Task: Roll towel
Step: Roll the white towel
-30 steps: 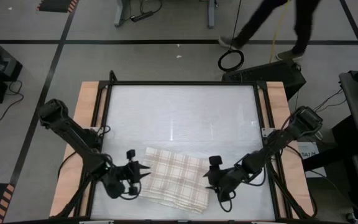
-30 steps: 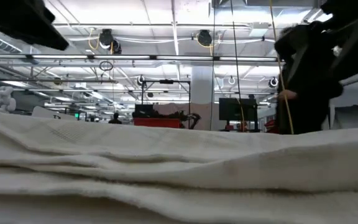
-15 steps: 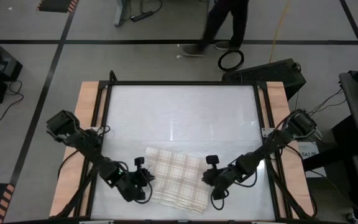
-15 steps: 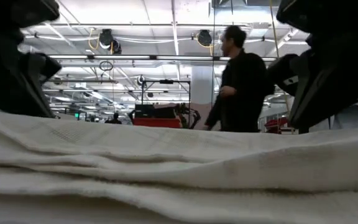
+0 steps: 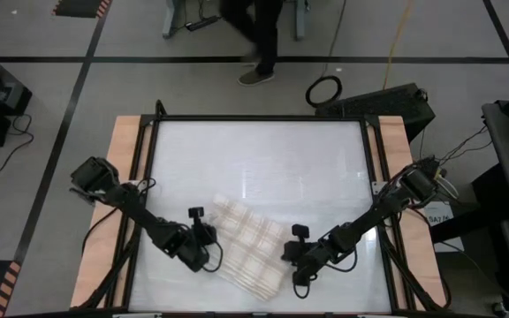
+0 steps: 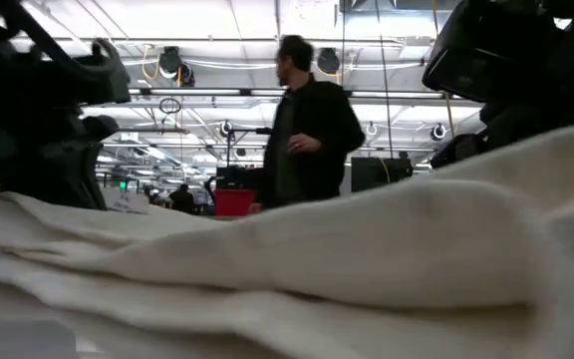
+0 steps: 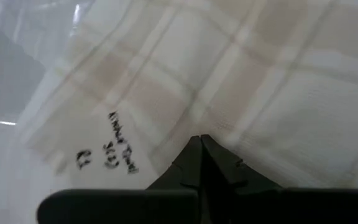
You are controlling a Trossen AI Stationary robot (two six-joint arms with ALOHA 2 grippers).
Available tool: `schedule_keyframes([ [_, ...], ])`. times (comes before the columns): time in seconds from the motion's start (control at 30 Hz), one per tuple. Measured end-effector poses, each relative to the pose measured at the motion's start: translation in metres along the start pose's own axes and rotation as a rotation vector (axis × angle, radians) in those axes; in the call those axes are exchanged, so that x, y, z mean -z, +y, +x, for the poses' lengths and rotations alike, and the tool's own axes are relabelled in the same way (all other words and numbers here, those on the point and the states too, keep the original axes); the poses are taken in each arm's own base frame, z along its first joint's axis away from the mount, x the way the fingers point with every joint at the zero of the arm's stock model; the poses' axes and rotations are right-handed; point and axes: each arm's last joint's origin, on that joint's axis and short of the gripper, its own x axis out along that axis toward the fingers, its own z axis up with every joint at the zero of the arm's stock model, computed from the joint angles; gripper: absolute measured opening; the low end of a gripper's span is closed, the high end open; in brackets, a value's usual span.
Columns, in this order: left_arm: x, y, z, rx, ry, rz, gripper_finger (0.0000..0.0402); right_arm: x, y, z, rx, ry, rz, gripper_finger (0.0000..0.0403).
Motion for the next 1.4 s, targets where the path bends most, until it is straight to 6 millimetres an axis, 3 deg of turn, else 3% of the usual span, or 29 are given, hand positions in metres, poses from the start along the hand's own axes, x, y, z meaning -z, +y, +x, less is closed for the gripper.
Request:
schedule_keyframes([
  [0.37,-0.014,0.047,0.016,-0.144,0.092,0.172,0.0008,-0.019,0.000,-0.003,0.005,-0.117,0.023,0.0000],
  [0.57,-0.022,0.070,-0.015,-0.124,0.026,0.159,0.0016,-0.044,-0.004,-0.036,0.027,-0.211,-0.071,0.0008],
  [0.73,-0.031,0.081,-0.049,-0.045,-0.133,0.036,0.0035,-0.043,-0.018,-0.071,0.114,-0.093,-0.248,0.0024],
  [0.9,-0.043,0.065,-0.069,0.185,-0.304,-0.050,0.0051,-0.028,-0.036,-0.093,0.211,0.080,-0.459,0.0042],
  [1.1,-0.057,0.020,-0.083,0.413,-0.541,-0.035,0.0052,-0.002,-0.050,-0.082,0.224,0.138,-0.526,0.0070],
  [1.23,-0.049,-0.001,-0.065,0.383,-0.475,-0.026,0.0052,-0.003,-0.049,-0.075,0.189,0.020,-0.480,0.0080],
  [1.4,-0.037,-0.006,-0.047,0.350,-0.326,-0.153,0.0051,-0.013,-0.049,-0.071,0.109,-0.066,-0.407,0.0055],
])
